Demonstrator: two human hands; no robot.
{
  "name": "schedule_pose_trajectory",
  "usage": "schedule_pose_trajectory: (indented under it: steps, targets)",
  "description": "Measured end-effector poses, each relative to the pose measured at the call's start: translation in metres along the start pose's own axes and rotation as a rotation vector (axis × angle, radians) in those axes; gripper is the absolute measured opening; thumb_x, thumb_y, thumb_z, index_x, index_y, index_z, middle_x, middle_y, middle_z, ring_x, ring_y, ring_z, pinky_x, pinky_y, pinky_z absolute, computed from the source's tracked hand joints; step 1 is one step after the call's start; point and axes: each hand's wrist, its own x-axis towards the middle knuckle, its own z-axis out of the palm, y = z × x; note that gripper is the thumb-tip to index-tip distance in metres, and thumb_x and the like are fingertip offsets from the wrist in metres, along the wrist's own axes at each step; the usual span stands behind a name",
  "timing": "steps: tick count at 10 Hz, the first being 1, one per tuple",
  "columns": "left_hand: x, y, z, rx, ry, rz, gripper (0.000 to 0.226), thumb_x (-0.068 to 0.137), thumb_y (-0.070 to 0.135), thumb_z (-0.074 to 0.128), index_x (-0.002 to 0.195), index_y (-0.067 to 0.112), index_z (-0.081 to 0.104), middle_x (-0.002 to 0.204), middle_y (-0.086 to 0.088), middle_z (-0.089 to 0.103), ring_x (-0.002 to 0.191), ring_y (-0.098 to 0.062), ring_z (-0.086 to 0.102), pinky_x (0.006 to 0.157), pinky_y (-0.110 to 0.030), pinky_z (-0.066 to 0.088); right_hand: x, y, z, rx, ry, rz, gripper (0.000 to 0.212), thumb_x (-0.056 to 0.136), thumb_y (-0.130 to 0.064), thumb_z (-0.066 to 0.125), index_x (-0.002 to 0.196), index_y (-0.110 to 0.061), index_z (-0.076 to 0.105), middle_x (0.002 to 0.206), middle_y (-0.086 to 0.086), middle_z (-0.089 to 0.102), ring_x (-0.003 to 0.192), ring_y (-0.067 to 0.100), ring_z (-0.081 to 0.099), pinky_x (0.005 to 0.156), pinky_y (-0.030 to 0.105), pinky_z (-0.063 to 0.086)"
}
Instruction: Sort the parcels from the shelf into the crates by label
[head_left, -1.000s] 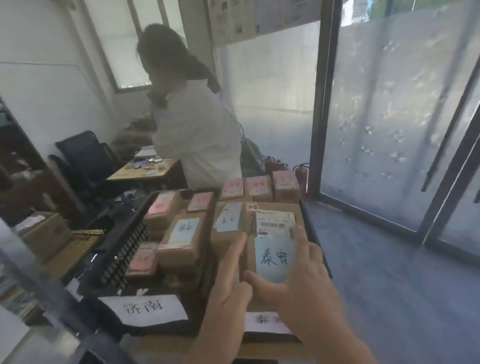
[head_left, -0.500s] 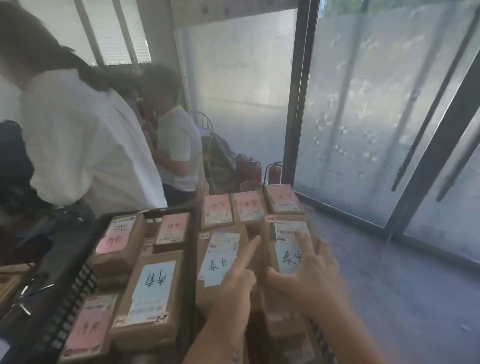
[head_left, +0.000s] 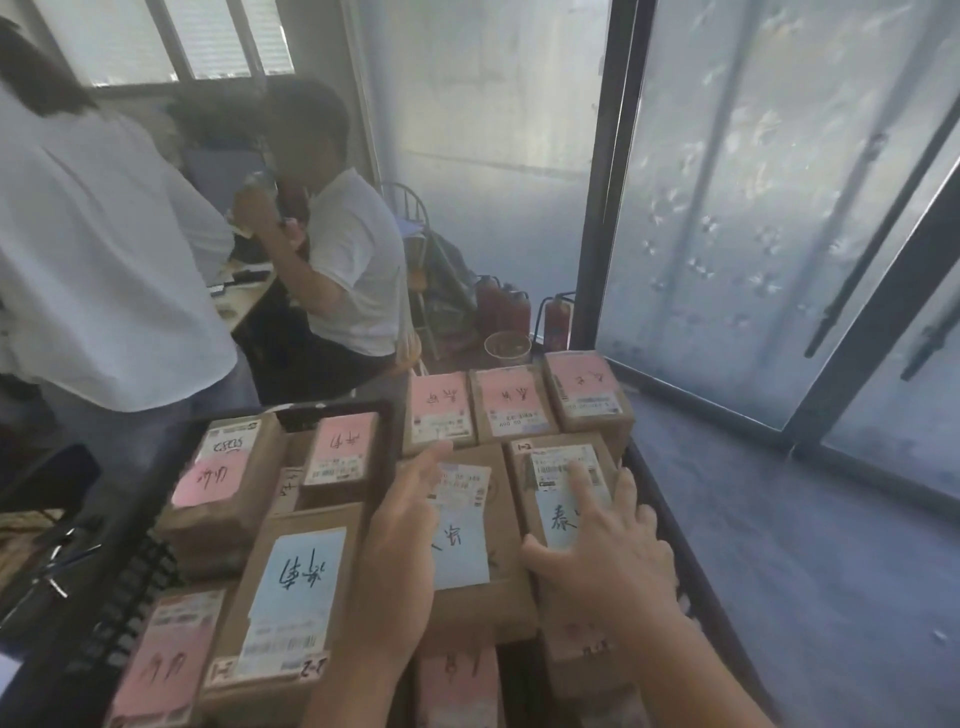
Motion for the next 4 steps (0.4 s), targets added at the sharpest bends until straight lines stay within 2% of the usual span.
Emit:
schedule_pose_trajectory:
  steps: [1, 2, 3, 4]
  targets:
    - [-0.002, 0.007, 0.000, 0.033, 0.005, 0.021, 0.058, 0.089, 0.032, 0.034, 0.140, 0.049, 0.054, 0.146, 0.029, 0.053, 0.134, 0.017, 0.044, 0.119, -0.031, 0.036, -0.001, 0.000, -0.001, 0.020, 0.007, -0.004, 0.107, 0.077, -0.082, 0.048, 0.163, -0.045, -0.005, 0.174, 0.010, -0.006, 0.150, 0.037, 0.026, 0.110, 0.052, 0.040]
    - [-0.004, 0.010, -0.003, 0.054, 0.024, 0.046, 0.057, 0.088, 0.033, 0.035, 0.139, 0.050, 0.055, 0.146, 0.028, 0.053, 0.135, 0.017, 0.042, 0.119, -0.032, 0.036, -0.002, 0.001, -0.004, 0.030, 0.013, -0.010, 0.108, 0.076, -0.083, 0.049, 0.162, -0.047, -0.005, 0.175, 0.006, -0.011, 0.152, 0.036, 0.024, 0.110, 0.052, 0.039]
    - [-0.010, 0.019, -0.007, 0.111, 0.038, 0.068, 0.058, 0.087, 0.037, 0.036, 0.141, 0.050, 0.052, 0.147, 0.033, 0.048, 0.134, 0.021, 0.038, 0.120, -0.031, 0.033, -0.006, 0.004, -0.007, 0.046, 0.004, -0.010, 0.112, 0.073, -0.087, 0.047, 0.162, -0.047, -0.007, 0.174, -0.001, -0.015, 0.157, 0.034, 0.014, 0.115, 0.057, 0.035]
    - [-0.016, 0.024, -0.011, 0.312, -0.014, 0.199, 0.060, 0.086, 0.036, 0.042, 0.144, 0.051, 0.045, 0.149, 0.046, 0.032, 0.138, 0.028, 0.020, 0.121, -0.024, 0.023, -0.009, 0.004, -0.012, 0.033, 0.040, -0.038, 0.114, 0.070, -0.092, 0.044, 0.162, -0.047, -0.006, 0.173, -0.008, -0.017, 0.160, 0.031, 0.003, 0.120, 0.064, 0.028]
